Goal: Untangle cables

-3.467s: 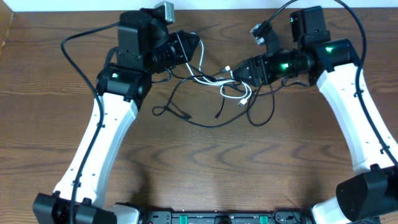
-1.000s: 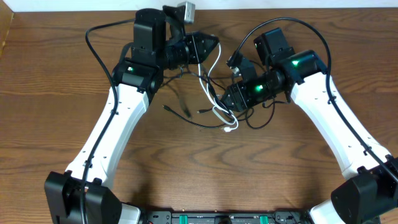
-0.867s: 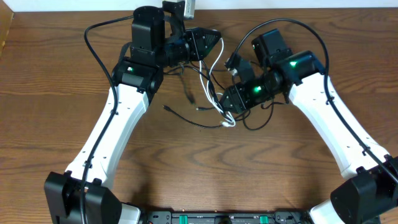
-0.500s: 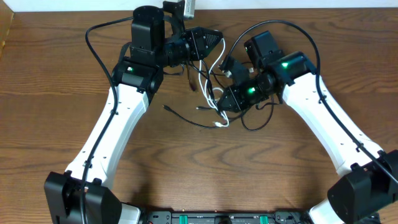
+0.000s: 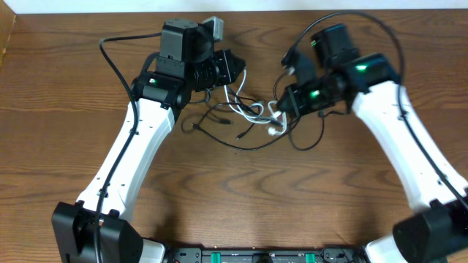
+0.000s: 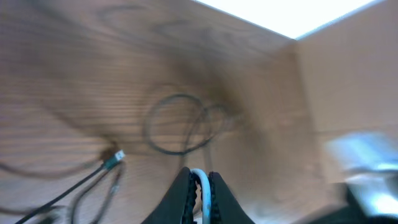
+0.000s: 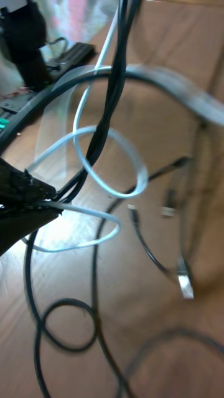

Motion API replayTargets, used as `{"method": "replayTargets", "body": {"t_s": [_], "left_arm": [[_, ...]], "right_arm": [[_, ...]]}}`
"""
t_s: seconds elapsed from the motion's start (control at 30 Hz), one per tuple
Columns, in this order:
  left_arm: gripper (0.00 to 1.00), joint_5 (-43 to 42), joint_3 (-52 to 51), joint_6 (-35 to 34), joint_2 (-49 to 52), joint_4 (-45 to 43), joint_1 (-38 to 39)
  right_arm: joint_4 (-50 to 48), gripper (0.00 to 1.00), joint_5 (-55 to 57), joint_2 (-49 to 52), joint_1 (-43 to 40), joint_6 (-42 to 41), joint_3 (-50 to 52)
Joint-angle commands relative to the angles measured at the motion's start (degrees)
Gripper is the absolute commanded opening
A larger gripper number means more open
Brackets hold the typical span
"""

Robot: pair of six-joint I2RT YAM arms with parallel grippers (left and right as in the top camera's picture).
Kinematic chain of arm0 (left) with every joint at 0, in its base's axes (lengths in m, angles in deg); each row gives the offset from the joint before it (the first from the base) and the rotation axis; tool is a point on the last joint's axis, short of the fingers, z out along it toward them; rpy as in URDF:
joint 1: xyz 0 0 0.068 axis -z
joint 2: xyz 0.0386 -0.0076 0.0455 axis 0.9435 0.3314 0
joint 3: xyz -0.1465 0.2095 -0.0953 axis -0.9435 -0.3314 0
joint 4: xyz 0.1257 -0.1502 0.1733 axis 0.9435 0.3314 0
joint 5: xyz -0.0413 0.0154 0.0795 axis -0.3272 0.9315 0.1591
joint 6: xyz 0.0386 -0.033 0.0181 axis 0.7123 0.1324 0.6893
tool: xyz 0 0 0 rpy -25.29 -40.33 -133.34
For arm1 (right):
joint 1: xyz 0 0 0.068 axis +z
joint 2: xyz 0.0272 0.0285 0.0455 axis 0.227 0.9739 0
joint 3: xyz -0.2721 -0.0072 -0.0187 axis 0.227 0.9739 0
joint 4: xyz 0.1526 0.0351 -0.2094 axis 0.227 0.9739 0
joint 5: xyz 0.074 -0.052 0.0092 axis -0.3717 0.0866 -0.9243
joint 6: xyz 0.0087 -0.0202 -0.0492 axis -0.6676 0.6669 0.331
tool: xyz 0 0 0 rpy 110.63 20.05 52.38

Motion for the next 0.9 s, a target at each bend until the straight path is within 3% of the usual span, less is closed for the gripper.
{"method": "replayTargets", "body": {"t_s": [0.0, 0.23, 0.4, 0.57, 0.7, 0.87], "left_arm": [[0.13, 8.37, 1.11, 1.46, -0.52, 2.01, -0.09], [0.17, 10.93, 1.11, 1.46, -0.52, 3.96, -0.09], [0.29, 11.54, 1.11, 1.46, -0.52, 4.59, -0.09], [0.29, 11.54, 1.11, 1.46, -0.52, 4.39, -0.09], [0.09, 11.47, 1.11, 2.25, -0.52, 4.42, -0.09], [0.07, 10.75, 1.11, 2.99, -0.52, 5.03, -0.07]], "right_arm": [[0.09, 0.01, 0.48, -5.20, -2.60, -0.55, -3.23], [-0.02, 0.01, 2.99, -10.62, -10.10, -3.15, -3.54], [-0.04, 0.01, 2.73, -14.51, -16.63, -3.96, -3.58], [0.09, 0.01, 2.54, -16.20, -19.56, -4.37, -3.58], [-0.57, 0.02, 2.54, -16.15, -20.15, -4.39, -3.58], [-2.32, 0.07, 2.25, -15.87, -20.28, -6.36, -3.56]]}}
